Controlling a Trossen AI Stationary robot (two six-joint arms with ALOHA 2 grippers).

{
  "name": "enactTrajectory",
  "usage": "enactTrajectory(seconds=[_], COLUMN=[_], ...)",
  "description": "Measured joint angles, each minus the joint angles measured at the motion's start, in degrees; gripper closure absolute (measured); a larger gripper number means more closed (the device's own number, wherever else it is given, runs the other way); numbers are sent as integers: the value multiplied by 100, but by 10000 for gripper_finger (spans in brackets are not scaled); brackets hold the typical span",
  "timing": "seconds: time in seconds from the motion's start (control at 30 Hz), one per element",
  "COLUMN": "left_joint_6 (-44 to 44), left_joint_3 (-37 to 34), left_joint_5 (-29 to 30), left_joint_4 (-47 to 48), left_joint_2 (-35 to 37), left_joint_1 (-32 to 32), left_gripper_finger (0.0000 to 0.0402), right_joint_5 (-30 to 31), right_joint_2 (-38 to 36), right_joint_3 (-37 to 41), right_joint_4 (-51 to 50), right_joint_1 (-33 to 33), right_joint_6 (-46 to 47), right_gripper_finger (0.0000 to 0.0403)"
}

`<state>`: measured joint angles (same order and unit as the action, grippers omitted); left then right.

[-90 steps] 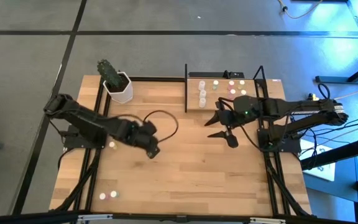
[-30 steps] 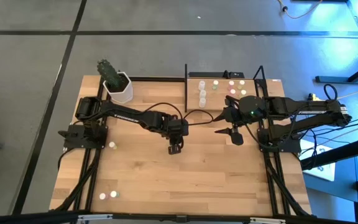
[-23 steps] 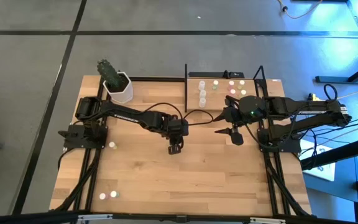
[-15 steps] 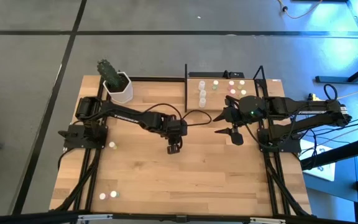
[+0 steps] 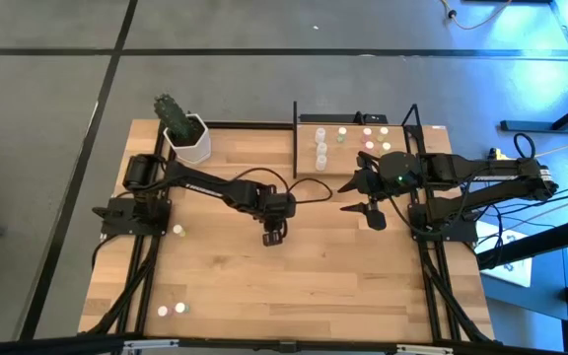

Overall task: Pick and place medicine bottles onto shelf by color
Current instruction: Put the top green pill bottle on the shelf aligned with the other green pill bottle

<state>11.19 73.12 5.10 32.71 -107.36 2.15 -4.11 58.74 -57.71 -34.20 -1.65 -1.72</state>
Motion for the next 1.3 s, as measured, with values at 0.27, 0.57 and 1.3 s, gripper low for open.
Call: enactTrajectory(seconds=[0.27,0.57,1.3], left_joint_6=[65,67,183], left_joint_3=[7,7,11], left_joint_5=[-54,-52,-24], left_joint_4=[-157,-204,-201], left_joint_2=[-40,-38,-36], left_joint_1=[0,0,0], left_gripper_finger=[311,295,210], right_joint_5=[1,1,1], right_joint_2=[2,2,0], right_joint_3=[-4,-4,-4], right_joint_4=[3,2,2], right_joint_1=[0,0,0], right_joint_6=[-10,-10,-4], right_gripper_finger=[170,170,170])
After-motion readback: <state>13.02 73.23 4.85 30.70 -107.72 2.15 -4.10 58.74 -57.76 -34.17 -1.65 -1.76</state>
